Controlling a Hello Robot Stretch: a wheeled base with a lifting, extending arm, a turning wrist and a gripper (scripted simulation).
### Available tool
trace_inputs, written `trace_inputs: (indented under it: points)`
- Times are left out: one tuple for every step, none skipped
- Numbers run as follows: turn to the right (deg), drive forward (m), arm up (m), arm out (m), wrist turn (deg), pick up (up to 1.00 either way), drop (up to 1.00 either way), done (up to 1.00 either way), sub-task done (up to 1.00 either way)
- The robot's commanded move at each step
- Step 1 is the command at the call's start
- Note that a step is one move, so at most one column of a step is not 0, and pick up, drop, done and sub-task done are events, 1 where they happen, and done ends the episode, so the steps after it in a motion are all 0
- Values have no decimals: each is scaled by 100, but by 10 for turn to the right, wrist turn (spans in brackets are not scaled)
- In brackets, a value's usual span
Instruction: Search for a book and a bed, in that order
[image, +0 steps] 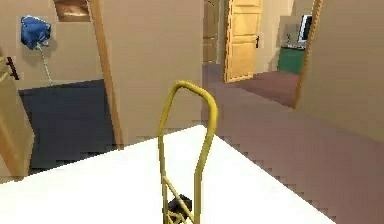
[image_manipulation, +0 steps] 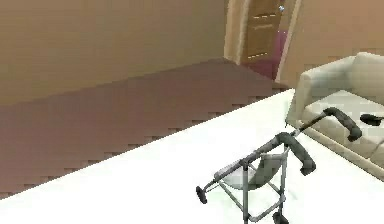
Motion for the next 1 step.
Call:
trace_inputs:
  points:
    - [450, 0, 0, 0, 0, 0, 0, 0, 0]
